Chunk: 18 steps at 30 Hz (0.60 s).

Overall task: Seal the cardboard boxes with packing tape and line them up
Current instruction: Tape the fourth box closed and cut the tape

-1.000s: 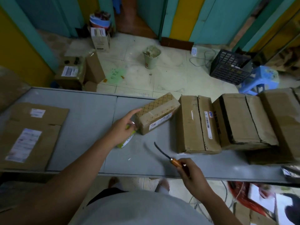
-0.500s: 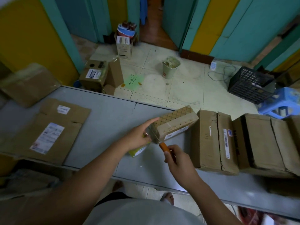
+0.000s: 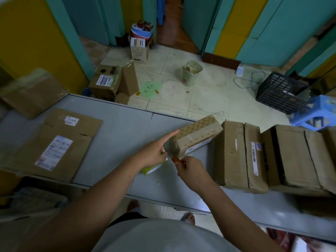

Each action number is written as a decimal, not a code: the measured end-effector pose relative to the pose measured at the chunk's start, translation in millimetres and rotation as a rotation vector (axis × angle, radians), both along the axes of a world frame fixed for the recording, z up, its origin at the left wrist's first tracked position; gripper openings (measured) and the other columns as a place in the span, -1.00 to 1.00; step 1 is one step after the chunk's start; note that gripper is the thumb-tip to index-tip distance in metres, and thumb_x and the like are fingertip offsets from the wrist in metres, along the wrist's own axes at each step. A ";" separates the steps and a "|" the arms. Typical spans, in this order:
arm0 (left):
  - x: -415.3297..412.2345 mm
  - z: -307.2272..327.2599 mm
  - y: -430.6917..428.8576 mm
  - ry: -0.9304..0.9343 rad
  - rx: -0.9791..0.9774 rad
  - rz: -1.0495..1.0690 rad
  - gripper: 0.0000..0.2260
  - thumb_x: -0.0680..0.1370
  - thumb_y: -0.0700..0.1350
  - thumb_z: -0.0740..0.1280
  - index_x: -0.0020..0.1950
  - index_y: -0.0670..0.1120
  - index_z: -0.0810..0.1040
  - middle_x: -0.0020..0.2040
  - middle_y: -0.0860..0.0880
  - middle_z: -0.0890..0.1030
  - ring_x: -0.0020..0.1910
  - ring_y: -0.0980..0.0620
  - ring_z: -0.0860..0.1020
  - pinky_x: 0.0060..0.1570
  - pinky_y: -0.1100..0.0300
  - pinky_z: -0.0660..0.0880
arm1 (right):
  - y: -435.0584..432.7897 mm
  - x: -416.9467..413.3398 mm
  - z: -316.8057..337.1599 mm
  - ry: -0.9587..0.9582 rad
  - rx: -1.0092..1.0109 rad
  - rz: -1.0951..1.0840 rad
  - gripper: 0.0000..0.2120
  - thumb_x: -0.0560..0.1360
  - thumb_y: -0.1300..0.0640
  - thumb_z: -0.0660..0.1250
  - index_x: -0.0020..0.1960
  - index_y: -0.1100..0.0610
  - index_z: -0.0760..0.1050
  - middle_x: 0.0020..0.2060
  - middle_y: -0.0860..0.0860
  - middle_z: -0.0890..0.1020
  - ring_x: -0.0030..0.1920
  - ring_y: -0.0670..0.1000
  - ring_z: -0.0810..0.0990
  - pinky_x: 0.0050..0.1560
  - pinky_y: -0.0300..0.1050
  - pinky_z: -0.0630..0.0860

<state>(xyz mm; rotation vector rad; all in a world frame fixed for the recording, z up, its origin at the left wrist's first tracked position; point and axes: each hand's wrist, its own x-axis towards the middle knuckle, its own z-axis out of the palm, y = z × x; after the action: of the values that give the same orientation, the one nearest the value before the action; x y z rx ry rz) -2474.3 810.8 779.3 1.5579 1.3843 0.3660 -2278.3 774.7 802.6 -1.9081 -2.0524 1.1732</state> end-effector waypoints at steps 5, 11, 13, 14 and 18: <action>-6.6 0.3 2.3 -0.026 -0.010 0.019 -0.08 0.63 -0.26 0.38 0.51 0.67 0.01 -0.12 0.02 0.64 -0.13 -0.08 0.70 0.00 -0.11 0.71 | -17.1 23.4 -20.6 -0.017 0.032 -0.031 -0.60 0.68 -0.25 0.18 0.00 0.05 0.55 -0.30 0.00 0.67 -0.33 -0.02 0.64 -0.27 -0.03 0.61; -10.5 -0.2 6.5 0.039 -0.008 -0.019 -0.05 0.62 -0.23 0.40 0.49 0.70 -0.04 -0.11 -0.11 0.70 -0.14 -0.12 0.71 -0.07 -0.14 0.72 | -56.9 77.4 -70.4 -0.183 0.107 0.010 -0.88 0.64 0.02 0.37 0.17 -0.03 0.58 -0.10 -0.05 0.65 -0.09 -0.01 0.65 -0.12 -0.20 0.55; -10.0 -0.4 6.4 0.041 -0.018 -0.028 -0.04 0.61 -0.23 0.42 0.49 0.70 -0.04 -0.09 -0.12 0.72 -0.10 -0.13 0.72 -0.02 -0.17 0.72 | -63.1 85.0 -82.7 -0.198 0.157 0.030 -0.76 0.62 0.12 0.40 0.28 0.04 0.63 0.09 0.05 0.65 0.11 0.09 0.60 0.12 -0.12 0.50; -9.6 -0.1 6.0 0.037 -0.021 -0.031 -0.03 0.61 -0.24 0.42 0.49 0.70 -0.04 -0.08 -0.12 0.72 -0.08 -0.13 0.73 -0.01 -0.18 0.71 | -65.2 85.4 -84.8 -0.208 0.163 0.030 -0.73 0.63 0.12 0.40 0.31 0.06 0.63 0.15 0.06 0.64 0.16 0.10 0.56 0.18 -0.10 0.47; -7.2 2.8 5.4 0.012 -0.039 -0.045 -0.04 0.61 -0.24 0.43 0.49 0.70 -0.02 -0.07 -0.12 0.73 -0.07 -0.11 0.73 0.05 -0.17 0.70 | -59.9 79.2 -74.3 -0.159 0.285 0.058 -0.77 0.58 0.16 0.45 0.24 0.07 0.67 0.14 0.04 0.63 0.13 0.09 0.56 0.14 -0.08 0.52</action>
<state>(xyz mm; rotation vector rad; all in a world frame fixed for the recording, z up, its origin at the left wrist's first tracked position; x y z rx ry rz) -2481.4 816.2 782.1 1.5588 1.3553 0.3013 -2199.0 714.8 728.2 -1.8660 -2.2261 0.7092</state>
